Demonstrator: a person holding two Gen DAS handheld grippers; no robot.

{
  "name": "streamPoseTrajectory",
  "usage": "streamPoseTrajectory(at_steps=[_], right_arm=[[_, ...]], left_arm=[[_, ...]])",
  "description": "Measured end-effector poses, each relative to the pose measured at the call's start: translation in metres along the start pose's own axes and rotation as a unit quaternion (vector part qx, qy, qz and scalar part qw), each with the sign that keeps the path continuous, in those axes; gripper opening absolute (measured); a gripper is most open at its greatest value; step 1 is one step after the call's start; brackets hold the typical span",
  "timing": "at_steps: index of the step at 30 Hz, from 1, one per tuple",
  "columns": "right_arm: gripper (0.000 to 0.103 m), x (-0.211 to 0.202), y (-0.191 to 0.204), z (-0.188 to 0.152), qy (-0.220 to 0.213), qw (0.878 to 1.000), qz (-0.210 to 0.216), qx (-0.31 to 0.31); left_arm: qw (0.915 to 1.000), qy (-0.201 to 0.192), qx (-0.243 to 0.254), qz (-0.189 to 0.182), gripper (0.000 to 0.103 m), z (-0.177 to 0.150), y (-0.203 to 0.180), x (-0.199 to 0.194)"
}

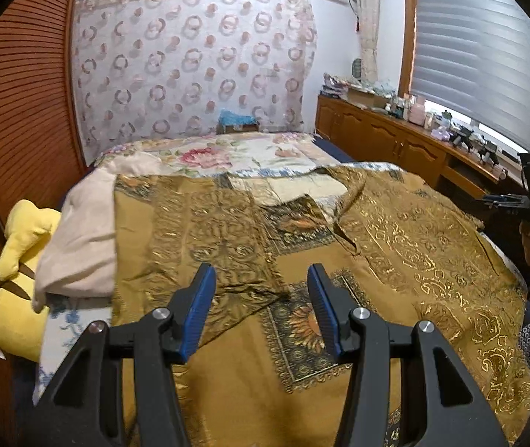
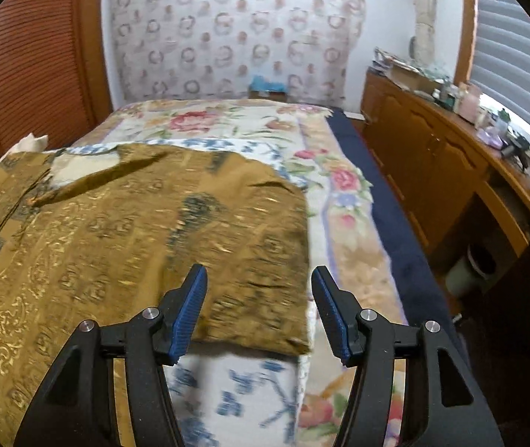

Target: Fold small clothes

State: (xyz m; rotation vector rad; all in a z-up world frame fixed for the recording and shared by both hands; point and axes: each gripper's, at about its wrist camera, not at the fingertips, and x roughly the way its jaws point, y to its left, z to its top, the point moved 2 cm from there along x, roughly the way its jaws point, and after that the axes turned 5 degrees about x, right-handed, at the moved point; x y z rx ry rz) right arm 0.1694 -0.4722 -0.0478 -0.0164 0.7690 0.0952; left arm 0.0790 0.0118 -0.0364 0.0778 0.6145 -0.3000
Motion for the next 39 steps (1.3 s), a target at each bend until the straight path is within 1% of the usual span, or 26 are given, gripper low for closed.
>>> streamPoseTrajectory(at_steps=[4,10,12,15,16,18,19,20,22,23,24,26,27,31,34,37,39], right_arm=[[0.06,0.009,-0.013,-0.009,0.019,1.0,0.004,0.006],[0.059,0.033,-0.021,-0.02,0.063,0.997,0.034,0.031],[0.057,0.036,-0.023,-0.023,0.074,0.995,0.049,0.037],[0.049,0.037,-0.024,-0.024,0.079,0.993,0.07,0.049],[0.044,0.037,-0.024,-0.024,0.08,0.993,0.077,0.05],[0.04,0.036,-0.022,-0.024,0.079,0.992,0.082,0.046],[0.033,0.034,-0.021,-0.023,0.076,0.993,0.076,0.039],[0.022,0.034,-0.02,-0.023,0.072,0.995,0.067,0.032],[0.01,0.03,-0.019,-0.021,0.064,0.997,0.044,0.016],[0.008,0.028,-0.019,-0.02,0.058,0.997,0.04,0.011],[0.007,0.026,-0.018,-0.018,0.051,0.998,0.041,0.01],[0.006,0.019,-0.017,-0.013,0.033,0.999,0.039,0.007],[0.006,0.015,-0.016,-0.01,0.022,0.999,0.041,0.007],[0.006,-0.001,0.0,0.008,-0.018,0.998,0.061,-0.001],[0.006,-0.009,0.019,0.021,-0.039,0.996,0.082,-0.013],[0.006,-0.011,0.044,0.031,-0.045,0.993,0.106,-0.03],[0.006,-0.01,0.062,0.033,-0.043,0.991,0.121,-0.043]], left_arm=[[0.9997,0.019,-0.006,-0.014,0.05,-0.004,-0.004,0.015],[0.9981,0.06,-0.002,-0.017,0.05,-0.012,-0.009,0.036],[0.9974,0.07,-0.002,-0.017,0.05,-0.014,-0.007,0.04],[0.996,0.086,-0.009,-0.023,0.05,-0.015,-0.007,0.047],[0.9956,0.09,-0.01,-0.021,0.05,-0.015,-0.006,0.048],[0.9943,0.105,-0.009,-0.019,0.05,-0.017,-0.006,0.053],[0.9934,0.112,-0.01,-0.021,0.05,-0.017,-0.006,0.056],[0.9927,0.118,-0.011,-0.021,0.05,-0.018,-0.006,0.058],[0.9921,0.124,-0.008,-0.019,0.05,-0.018,-0.008,0.062],[0.992,0.125,-0.006,-0.017,0.05,-0.018,-0.009,0.062],[0.9918,0.127,-0.003,-0.014,0.05,-0.018,-0.009,0.062],[0.9916,0.129,0.002,-0.014,0.054,-0.018,-0.01,0.063],[0.9915,0.13,0.004,-0.014,0.055,-0.017,-0.011,0.063],[0.991,0.132,0.013,-0.011,0.058,-0.017,-0.012,0.064],[0.9906,0.134,0.016,-0.022,0.067,-0.015,-0.012,0.066],[0.9896,0.138,0.029,-0.026,0.076,-0.015,-0.019,0.069],[0.9885,0.144,0.043,-0.021,0.08,-0.015,-0.024,0.071]])
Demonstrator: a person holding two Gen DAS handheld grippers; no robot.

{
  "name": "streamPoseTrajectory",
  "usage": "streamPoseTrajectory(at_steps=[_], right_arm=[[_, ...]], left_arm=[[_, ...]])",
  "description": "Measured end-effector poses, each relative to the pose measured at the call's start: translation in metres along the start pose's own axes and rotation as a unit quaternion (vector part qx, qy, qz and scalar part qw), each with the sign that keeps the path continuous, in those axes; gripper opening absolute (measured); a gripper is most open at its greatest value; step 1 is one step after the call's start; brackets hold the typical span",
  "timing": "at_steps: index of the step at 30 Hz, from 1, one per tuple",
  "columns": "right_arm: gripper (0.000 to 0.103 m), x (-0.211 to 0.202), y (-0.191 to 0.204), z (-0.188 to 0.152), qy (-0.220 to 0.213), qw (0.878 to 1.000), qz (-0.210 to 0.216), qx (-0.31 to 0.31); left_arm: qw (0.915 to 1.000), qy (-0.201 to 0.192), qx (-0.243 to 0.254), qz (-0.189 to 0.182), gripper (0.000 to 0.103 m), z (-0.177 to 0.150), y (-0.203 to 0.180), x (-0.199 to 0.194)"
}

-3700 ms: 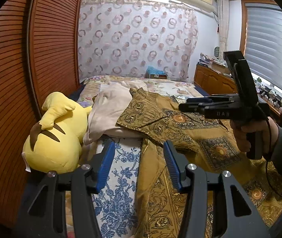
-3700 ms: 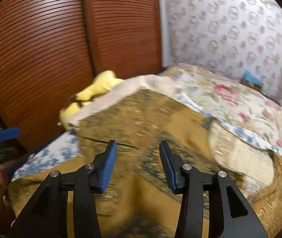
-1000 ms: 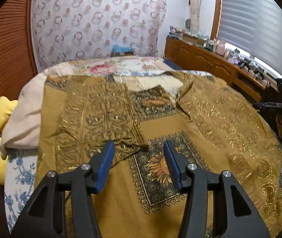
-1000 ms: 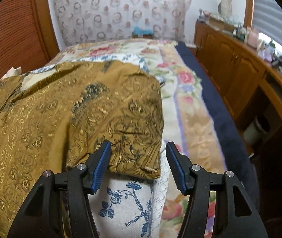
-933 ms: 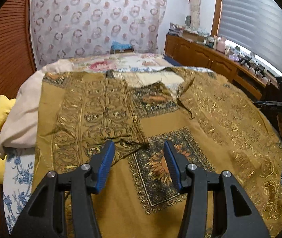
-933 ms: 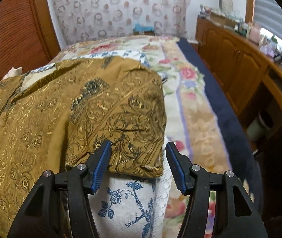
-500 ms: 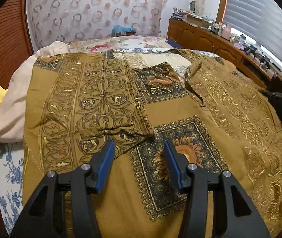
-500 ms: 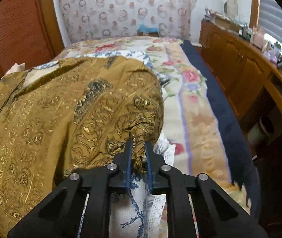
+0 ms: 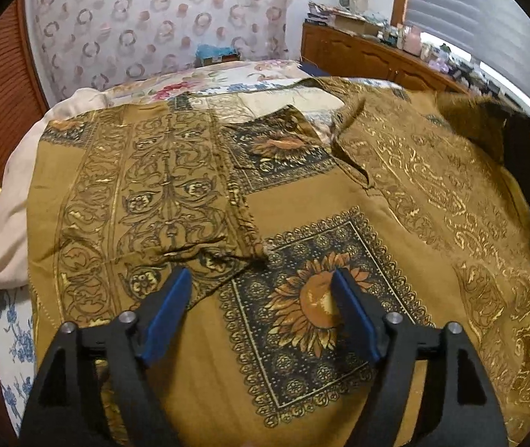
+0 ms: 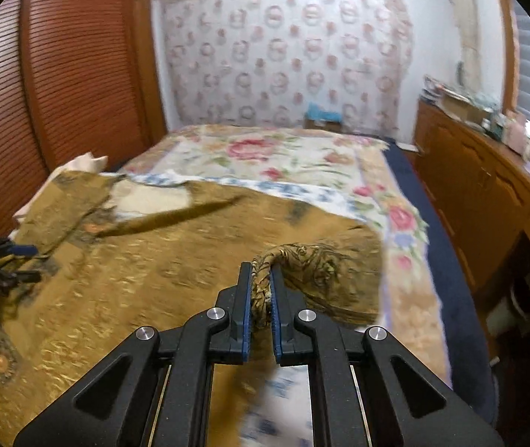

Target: Fold small clothes

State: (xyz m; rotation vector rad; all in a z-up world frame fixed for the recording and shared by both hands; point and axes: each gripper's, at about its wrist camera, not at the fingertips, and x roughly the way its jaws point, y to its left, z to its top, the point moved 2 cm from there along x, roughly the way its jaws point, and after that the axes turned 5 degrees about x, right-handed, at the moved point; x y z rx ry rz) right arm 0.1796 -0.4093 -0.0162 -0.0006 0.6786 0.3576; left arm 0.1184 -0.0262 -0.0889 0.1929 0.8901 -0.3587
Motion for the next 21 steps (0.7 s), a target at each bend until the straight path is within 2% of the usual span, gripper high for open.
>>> streamPoseTrajectory(at_steps=[2,6,11,13,16,21], right_arm=[[0.006,0.008,0.017,-0.001,0.009,1.0,0.021,-0.009],[0.006,0.03,0.047,-0.014,0.051,0.997,0.053,-0.023],[0.007,0.053,0.063,-0.039,0.098,0.993,0.056,-0.031],[0.013,0.055,0.062,-0.043,0.106,0.993,0.053,-0.026],[0.037,0.051,0.059,-0.042,0.099,0.994,0.05,-0.019],[0.042,0.029,0.046,-0.028,0.06,0.997,0.041,-0.004]], left_arm=[[1.0,0.002,0.005,-0.001,0.085,0.002,-0.003,0.002],[1.0,0.003,0.008,-0.002,0.087,0.002,-0.004,0.002],[1.0,0.004,0.009,-0.001,0.087,0.003,-0.005,0.002],[1.0,0.004,0.009,-0.001,0.088,0.003,-0.005,0.003],[0.9999,0.003,0.009,-0.001,0.087,0.003,-0.006,0.002],[0.9999,-0.011,-0.004,-0.007,0.087,0.002,-0.004,-0.005]])
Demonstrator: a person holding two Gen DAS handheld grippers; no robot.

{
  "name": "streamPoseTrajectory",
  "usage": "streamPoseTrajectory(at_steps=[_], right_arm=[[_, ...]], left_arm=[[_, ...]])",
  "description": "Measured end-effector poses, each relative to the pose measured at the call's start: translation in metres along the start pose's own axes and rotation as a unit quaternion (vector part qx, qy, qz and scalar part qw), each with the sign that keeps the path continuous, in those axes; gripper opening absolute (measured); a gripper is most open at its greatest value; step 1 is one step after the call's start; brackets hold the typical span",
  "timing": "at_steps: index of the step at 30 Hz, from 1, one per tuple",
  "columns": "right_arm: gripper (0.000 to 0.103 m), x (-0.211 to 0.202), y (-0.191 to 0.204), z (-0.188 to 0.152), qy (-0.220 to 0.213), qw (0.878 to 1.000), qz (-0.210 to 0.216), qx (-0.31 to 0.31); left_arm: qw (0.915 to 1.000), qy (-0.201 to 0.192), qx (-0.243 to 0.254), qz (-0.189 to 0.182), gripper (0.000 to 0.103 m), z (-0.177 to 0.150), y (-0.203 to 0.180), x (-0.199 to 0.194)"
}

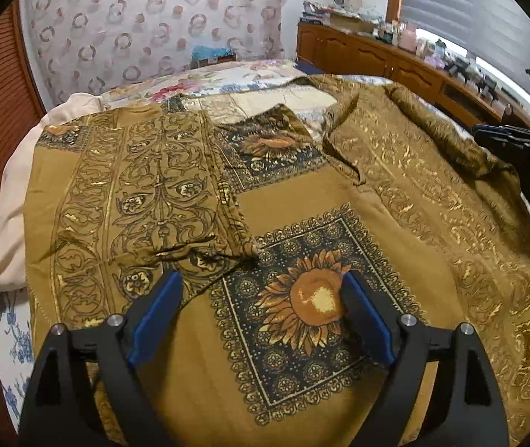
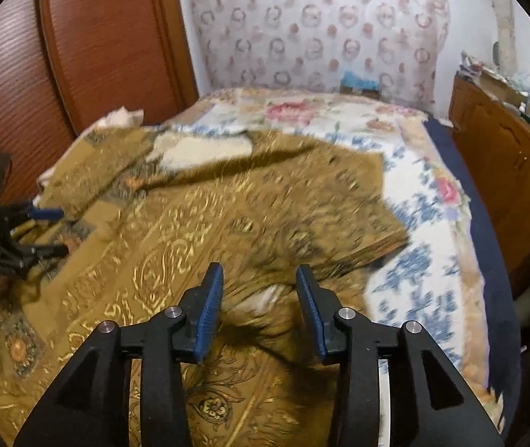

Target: Fold small clothes

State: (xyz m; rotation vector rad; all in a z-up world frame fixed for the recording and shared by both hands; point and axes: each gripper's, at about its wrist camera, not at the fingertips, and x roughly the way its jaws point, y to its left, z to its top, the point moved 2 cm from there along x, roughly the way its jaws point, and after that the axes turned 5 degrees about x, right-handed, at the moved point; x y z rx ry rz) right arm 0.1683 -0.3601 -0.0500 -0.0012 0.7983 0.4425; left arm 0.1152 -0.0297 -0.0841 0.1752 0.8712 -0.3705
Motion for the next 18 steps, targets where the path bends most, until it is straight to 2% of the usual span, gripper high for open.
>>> streamPoseTrajectory(at_steps=[4,10,13,18], right_arm=[[0.042,-0.008,-0.021,0.011,-0.014,0.999,-0.025,0.019],[0.042,0.01,-0.061,0.018,0.006,0.997,-0.063,0.053],[0.047,0.022,-0.08,0.018,0.019,0.994,-0.068,0.081],[0.048,0.035,-0.094,0.019,0.037,0.992,-0.061,0.103]], left_arm=[[0.9997,-0.02,-0.012,-0.003,0.087,-0.001,0.0,-0.012],[0.9988,-0.047,-0.013,0.004,0.087,0.0,-0.004,-0.029],[0.9981,-0.059,-0.015,0.002,0.087,0.001,-0.008,-0.036],[0.9973,-0.072,-0.013,-0.003,0.087,0.002,-0.015,-0.045]])
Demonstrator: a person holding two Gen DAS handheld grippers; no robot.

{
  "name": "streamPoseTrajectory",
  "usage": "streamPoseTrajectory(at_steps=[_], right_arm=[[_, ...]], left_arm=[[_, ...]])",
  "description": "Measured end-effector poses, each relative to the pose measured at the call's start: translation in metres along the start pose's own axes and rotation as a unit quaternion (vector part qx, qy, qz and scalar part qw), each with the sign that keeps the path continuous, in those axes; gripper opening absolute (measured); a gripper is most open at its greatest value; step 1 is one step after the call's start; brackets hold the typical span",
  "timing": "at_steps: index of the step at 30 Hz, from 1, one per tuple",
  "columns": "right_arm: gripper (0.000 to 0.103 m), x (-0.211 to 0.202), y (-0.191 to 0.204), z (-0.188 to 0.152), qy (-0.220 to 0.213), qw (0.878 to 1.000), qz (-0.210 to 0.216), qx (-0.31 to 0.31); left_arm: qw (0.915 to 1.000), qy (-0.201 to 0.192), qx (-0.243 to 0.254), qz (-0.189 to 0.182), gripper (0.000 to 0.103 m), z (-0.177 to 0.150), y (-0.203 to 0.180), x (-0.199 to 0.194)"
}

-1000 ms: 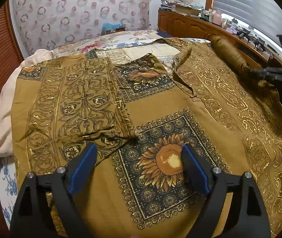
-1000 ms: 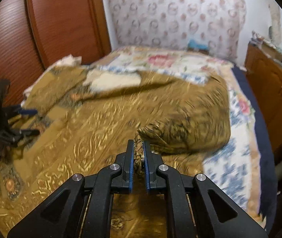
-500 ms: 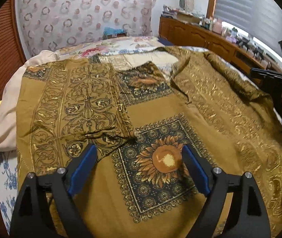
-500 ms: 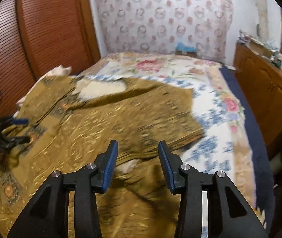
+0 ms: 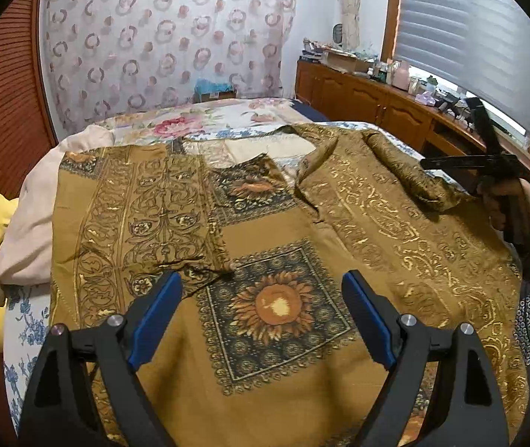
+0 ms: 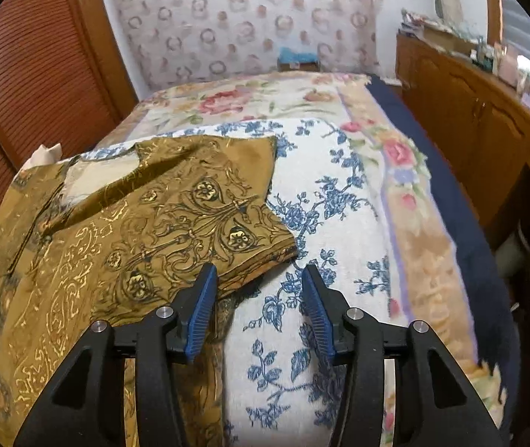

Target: Fold small clothes

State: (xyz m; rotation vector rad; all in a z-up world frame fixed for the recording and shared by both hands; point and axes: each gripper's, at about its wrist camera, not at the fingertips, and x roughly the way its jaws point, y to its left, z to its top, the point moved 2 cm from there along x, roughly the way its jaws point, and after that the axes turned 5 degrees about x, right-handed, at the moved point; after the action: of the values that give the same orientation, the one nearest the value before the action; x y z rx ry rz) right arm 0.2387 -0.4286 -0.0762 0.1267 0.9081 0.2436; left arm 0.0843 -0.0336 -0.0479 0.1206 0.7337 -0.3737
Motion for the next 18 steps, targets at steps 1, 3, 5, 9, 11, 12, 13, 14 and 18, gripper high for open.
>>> streamPoseTrajectory(at_steps=[1,3,5,9,11,12,13,14,18], right_arm=[[0.048,0.003,-0.001,0.0,0.004,1.0,0.004,0.005],[0.048,0.009,-0.001,0.003,0.012,1.0,0.011,0.01],[0.048,0.012,0.002,0.004,0.014,1.0,0.013,0.006],[0.02,0.015,0.009,0.008,0.022,1.0,0.017,-0.007],[0.009,0.016,0.015,0.009,0.022,0.999,0.021,-0.024],[0.008,0.014,0.02,0.01,0.018,0.999,0.019,-0.037],[0.006,0.013,0.024,0.011,0.014,0.999,0.019,-0.043],[0.006,0.008,0.029,0.013,0.001,0.999,0.017,-0.051],[0.005,-0.008,0.045,0.024,-0.04,0.997,0.017,-0.06]], left_arm=[[1.0,-0.002,0.002,0.001,0.087,0.0,-0.002,-0.001],[1.0,-0.005,0.005,0.002,0.087,0.0,-0.005,-0.004],[1.0,-0.007,0.005,0.0,0.087,-0.001,-0.006,-0.005],[1.0,-0.007,0.004,-0.002,0.087,-0.002,-0.007,-0.005],[1.0,-0.008,0.004,-0.002,0.087,-0.002,-0.007,-0.006],[1.0,-0.008,0.003,-0.002,0.087,-0.002,-0.007,-0.006],[1.0,-0.009,0.003,-0.001,0.087,-0.002,-0.008,-0.006],[0.9999,-0.01,0.002,-0.001,0.087,-0.003,-0.008,-0.007],[0.9999,-0.013,0.002,0.003,0.087,-0.005,-0.008,-0.011]])
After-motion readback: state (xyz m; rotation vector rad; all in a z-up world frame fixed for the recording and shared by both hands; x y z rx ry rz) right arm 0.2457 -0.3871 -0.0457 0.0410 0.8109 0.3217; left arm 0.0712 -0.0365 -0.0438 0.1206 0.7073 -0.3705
